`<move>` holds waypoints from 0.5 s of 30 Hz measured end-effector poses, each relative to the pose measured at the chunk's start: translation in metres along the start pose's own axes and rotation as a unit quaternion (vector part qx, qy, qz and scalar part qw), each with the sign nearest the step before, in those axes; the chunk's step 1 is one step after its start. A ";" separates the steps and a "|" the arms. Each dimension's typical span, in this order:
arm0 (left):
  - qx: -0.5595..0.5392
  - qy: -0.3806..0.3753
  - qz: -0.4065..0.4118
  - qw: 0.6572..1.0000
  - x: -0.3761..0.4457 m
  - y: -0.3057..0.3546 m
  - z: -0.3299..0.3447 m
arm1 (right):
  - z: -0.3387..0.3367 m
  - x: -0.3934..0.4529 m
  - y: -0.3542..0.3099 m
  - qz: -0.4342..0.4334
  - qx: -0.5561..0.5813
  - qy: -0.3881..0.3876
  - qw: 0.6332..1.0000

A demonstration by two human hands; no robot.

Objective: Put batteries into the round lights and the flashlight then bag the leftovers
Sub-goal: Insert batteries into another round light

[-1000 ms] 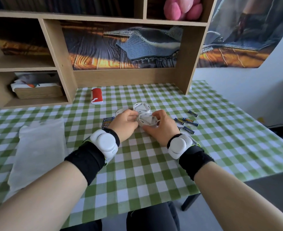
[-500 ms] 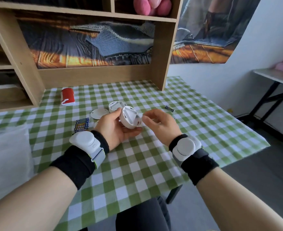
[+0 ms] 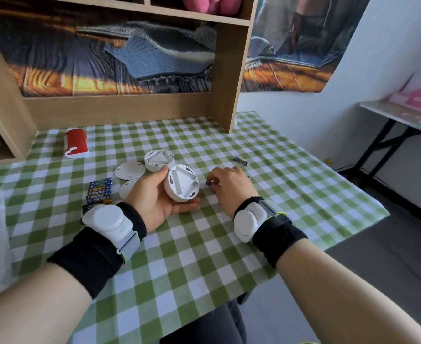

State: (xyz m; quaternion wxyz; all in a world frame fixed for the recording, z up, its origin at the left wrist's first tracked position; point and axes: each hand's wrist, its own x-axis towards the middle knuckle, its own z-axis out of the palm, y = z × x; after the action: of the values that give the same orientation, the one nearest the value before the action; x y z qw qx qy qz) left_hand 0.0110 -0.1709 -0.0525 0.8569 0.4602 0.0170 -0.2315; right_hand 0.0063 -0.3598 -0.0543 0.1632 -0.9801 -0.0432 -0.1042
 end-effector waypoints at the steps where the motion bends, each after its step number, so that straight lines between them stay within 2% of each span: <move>1: 0.004 0.001 0.000 1.000 0.000 0.001 -0.001 | 0.001 0.001 -0.003 0.000 0.002 -0.002 1.000; 4: 0.005 -0.002 0.001 1.000 -0.003 0.002 0.003 | -0.002 0.004 -0.008 0.016 0.090 0.012 0.996; 9: -0.019 -0.009 0.009 1.000 -0.003 0.002 -0.003 | -0.007 0.003 -0.023 0.027 0.246 0.075 0.966; 12: -0.037 0.000 0.020 0.999 -0.003 0.005 -0.003 | -0.010 0.001 -0.034 0.032 0.365 0.095 0.926; 15: -0.049 -0.005 0.020 0.999 -0.006 0.006 -0.002 | -0.007 -0.002 -0.039 0.030 0.438 0.116 0.891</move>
State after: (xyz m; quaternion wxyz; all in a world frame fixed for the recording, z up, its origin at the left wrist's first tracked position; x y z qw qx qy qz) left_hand 0.0086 -0.1645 -0.0477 0.8832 0.4166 0.0147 -0.2151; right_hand -0.0015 -0.3252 -0.0364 0.5830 -0.7909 -0.0361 -0.1826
